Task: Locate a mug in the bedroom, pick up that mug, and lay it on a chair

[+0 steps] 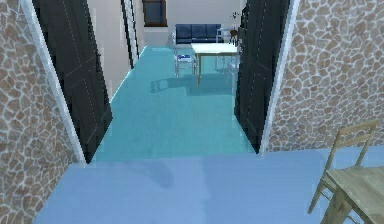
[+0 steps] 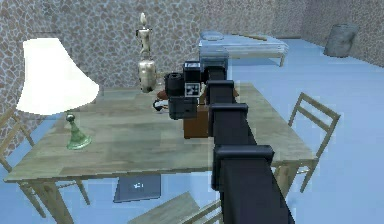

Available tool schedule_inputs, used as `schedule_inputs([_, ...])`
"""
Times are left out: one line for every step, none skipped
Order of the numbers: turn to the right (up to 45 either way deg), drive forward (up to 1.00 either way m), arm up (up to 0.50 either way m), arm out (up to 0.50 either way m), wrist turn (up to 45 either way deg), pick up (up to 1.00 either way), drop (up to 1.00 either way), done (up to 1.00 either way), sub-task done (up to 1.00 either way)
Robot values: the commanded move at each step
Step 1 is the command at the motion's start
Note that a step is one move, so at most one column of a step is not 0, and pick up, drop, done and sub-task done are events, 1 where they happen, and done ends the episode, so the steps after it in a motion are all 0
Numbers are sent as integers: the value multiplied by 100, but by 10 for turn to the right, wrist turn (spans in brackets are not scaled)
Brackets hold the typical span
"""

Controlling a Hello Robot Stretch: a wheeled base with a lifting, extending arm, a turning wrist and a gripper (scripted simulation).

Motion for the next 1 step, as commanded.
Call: schedule_inputs([0,0,-40,0,0,0,0,0,0])
